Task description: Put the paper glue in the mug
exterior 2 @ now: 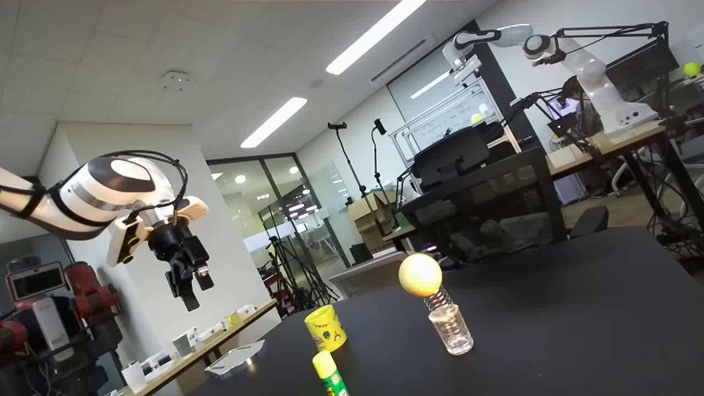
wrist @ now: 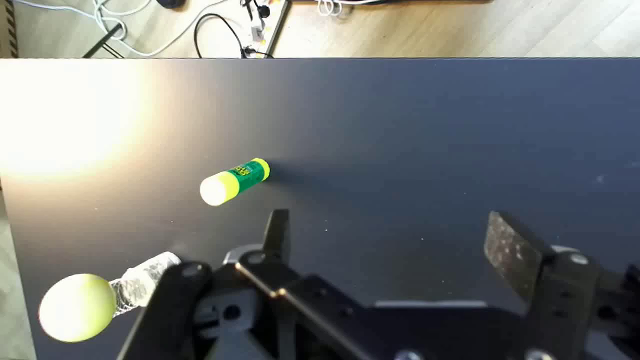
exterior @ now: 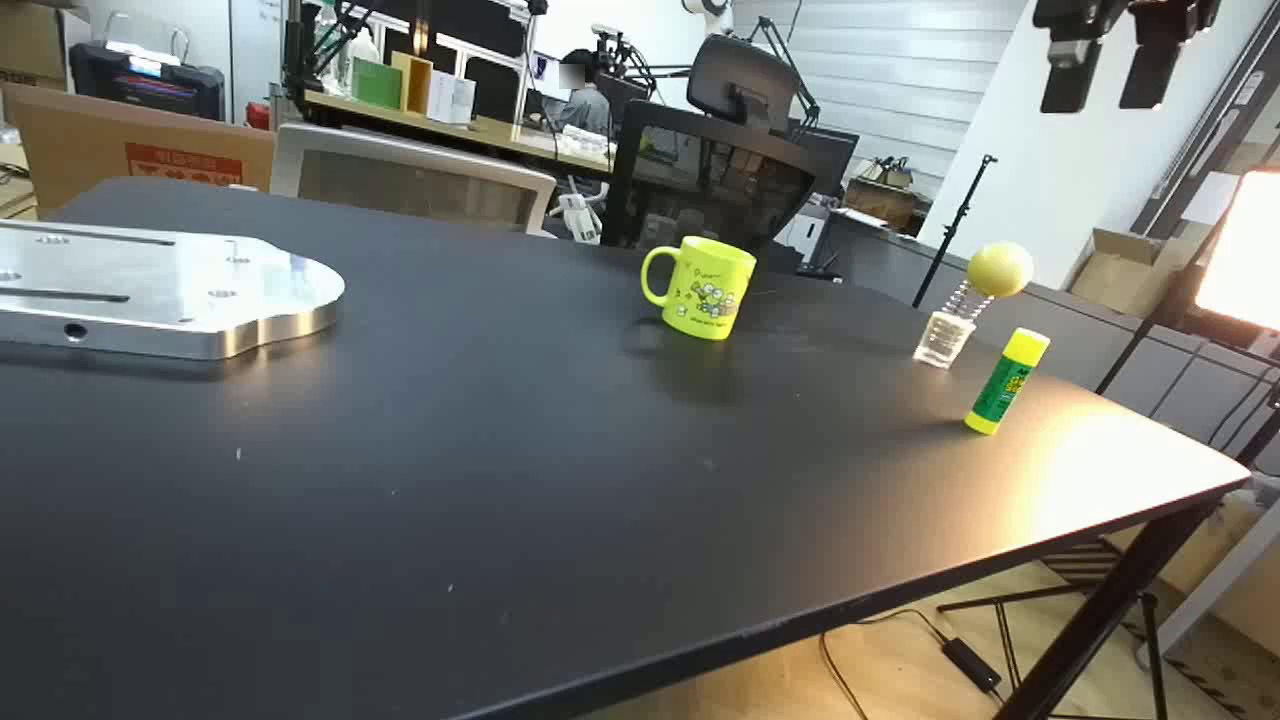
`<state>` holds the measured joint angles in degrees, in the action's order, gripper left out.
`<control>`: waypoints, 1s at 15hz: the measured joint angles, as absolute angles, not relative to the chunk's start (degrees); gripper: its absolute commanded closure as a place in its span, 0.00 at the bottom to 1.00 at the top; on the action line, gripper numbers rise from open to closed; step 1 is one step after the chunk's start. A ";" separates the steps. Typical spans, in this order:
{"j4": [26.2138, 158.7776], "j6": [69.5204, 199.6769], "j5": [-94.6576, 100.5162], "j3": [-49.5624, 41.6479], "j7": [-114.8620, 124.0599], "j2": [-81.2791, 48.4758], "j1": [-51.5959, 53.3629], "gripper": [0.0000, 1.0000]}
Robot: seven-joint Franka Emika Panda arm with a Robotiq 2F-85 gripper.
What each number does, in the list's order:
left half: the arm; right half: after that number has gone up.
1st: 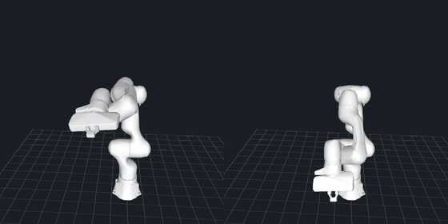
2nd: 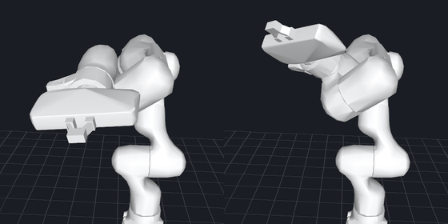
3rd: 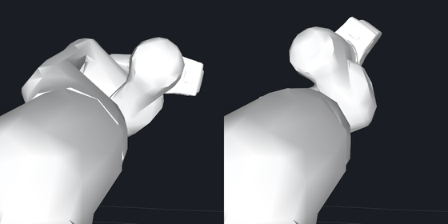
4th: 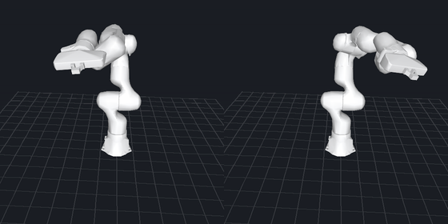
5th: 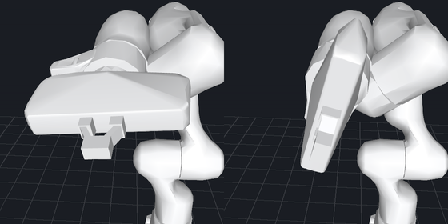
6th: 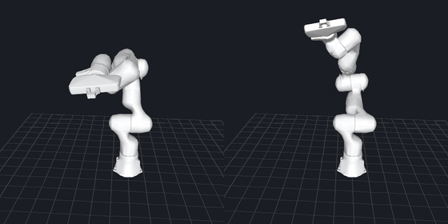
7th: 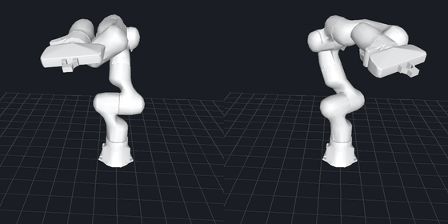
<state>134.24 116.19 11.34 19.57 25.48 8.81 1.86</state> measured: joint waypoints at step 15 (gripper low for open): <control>134.30 122.68 7.49 13.16 24.62 6.27 3.60 0.00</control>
